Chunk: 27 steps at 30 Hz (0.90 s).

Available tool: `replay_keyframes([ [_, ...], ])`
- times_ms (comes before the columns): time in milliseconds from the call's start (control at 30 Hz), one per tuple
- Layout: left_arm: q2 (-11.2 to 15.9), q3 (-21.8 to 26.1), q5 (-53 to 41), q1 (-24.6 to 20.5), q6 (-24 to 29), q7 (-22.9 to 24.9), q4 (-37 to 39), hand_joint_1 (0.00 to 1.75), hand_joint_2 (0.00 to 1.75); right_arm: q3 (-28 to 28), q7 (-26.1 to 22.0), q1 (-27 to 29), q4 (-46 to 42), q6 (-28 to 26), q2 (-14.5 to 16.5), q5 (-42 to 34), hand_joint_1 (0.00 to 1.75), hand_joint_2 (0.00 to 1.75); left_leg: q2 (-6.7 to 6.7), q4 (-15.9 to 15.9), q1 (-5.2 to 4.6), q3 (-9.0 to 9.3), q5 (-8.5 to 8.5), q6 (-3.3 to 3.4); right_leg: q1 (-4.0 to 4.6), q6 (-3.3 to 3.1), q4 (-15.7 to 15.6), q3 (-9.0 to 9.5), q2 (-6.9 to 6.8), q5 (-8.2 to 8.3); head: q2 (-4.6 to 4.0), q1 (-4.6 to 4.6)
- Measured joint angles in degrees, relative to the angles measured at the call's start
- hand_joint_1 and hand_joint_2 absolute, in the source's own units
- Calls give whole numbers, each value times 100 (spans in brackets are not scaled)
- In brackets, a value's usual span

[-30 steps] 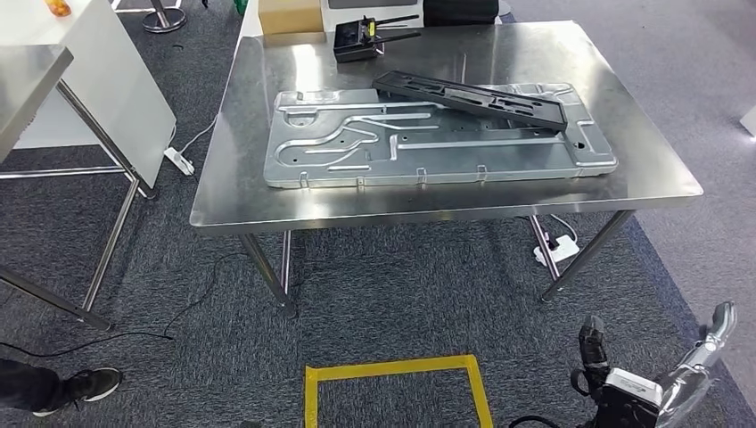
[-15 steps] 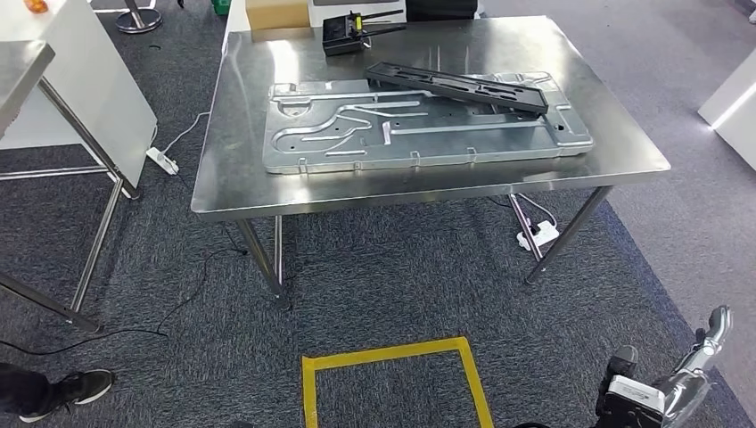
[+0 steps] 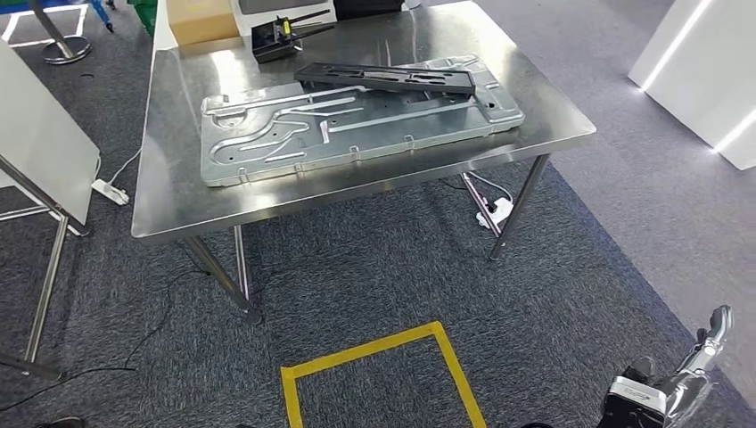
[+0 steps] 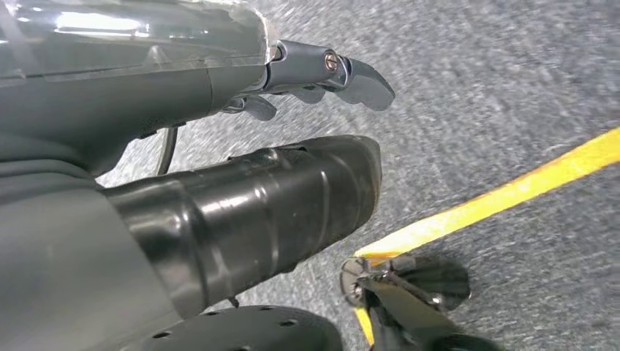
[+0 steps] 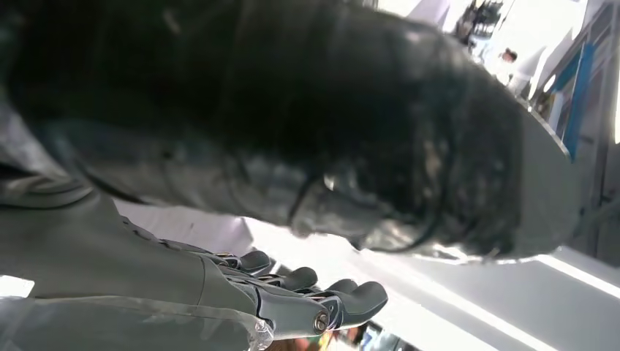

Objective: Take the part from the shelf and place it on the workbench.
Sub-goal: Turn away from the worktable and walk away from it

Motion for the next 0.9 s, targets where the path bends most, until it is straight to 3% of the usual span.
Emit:
replay_keyframes([
  [67, 2, 0, -1, -3, 1, 0, 0, 0, 0, 0, -1, -1, -1, 0, 0, -2, 0, 0, -172, -394, 2, 173, 74, 25, -1, 65, 51, -62, 109, 6, 0, 1],
  [167, 1, 2, -6, -17, 2, 2, 0, 0, 0, 0, -12, 19, -5, -2, -1, -12, 0, 0, -41, -445, -1, 181, 108, 110, -12, 173, 65, -137, 214, 41, 0, 2],
  [233, -2, 3, -8, -20, 2, 0, 0, 0, 0, -1, -42, 25, -16, -4, -1, -38, 0, 0, 96, -503, 21, 184, 159, 189, -5, 222, 333, -276, 17, -136, 0, 18],
  [300, -3, 3, -8, -10, 2, -4, 0, 0, 0, -9, -82, 25, -27, -4, 1, -78, 0, 0, 243, -516, 12, 171, 167, 226, -11, 265, 1024, -604, -251, -509, 0, 30],
  [333, -2, 4, -8, -1, 2, -5, 0, 0, 0, -19, -103, 28, -30, -4, 2, -97, 0, 0, 322, -515, 6, 163, 165, 229, -20, 287, 1383, -773, -308, -654, 0, 28],
  [367, -1, 5, -7, 6, 2, -5, 0, 0, 0, -33, -124, 37, -32, -4, 2, -115, 0, 0, 400, -513, 1, 160, 161, 231, -29, 303, 1607, -877, -341, -708, 0, 29],
  [400, -1, 6, -7, 7, 2, -5, 0, 0, 0, -50, -149, 46, -34, -4, 2, -136, 0, 0, 475, -512, 0, 160, 156, 227, -35, 310, 1615, -872, -364, -649, 0, 29],
  [467, -2, 6, -8, 0, 2, -10, 0, 0, 0, -90, -216, 60, -58, -4, 8, -187, 0, 0, 602, -511, -1, 184, 138, 205, -32, 291, 975, -513, -485, -289, 0, 30],
  [533, -3, 6, -8, -6, 2, -16, 0, 0, 0, -143, -310, 62, -110, -4, 32, -247, 0, 0, 706, -503, -26, 217, 105, 155, 23, 225, 238, -121, -709, -51, 0, 28],
  [600, -3, 6, -7, -12, 4, -19, 0, 0, 0, -208, -370, 78, -157, -4, 69, -295, 0, 0, 801, -498, -51, 240, 81, 99, 78, 157, 18, -38, -767, -41, 0, 24],
  [667, -3, 7, -8, -29, 6, -22, 0, 0, 0, -285, -393, 115, -186, -5, 95, -322, 0, 0, 845, -488, -45, 264, 49, 36, 66, 94, -6, -55, -636, -16, 0, 22],
  [733, -3, 8, -8, -36, 6, -29, 0, 0, 0, -344, -410, 132, -217, -6, 119, -333, 0, 0, 613, -245, -25, 181, -149, -20, 31, 16, -48, -50, -518, 20, 0, 21],
  [800, -2, 12, -4, -25, 6, -33, 0, 0, 0, -373, -420, 134, -237, -5, 154, -349, 0, 0, 316, 437, -11, -125, -535, -40, 22, -37, -58, -63, -399, 44, 0, 20],
  [867, -2, 22, 2, -4, 6, -33, 0, 0, 0, -414, -421, 145, -237, -4, 183, -369, 0, 0, 244, 1110, -11, -451, -765, -41, 32, -52, -44, -81, -253, 52, 0, 20],
  [900, -2, 27, 3, 5, 6, -33, 0, 0, 0, -442, -420, 152, -236, -4, 191, -378, 0, 0, 238, 1184, -11, -499, -711, -35, 35, -53, -30, -84, -171, 52, 0, 20],
])
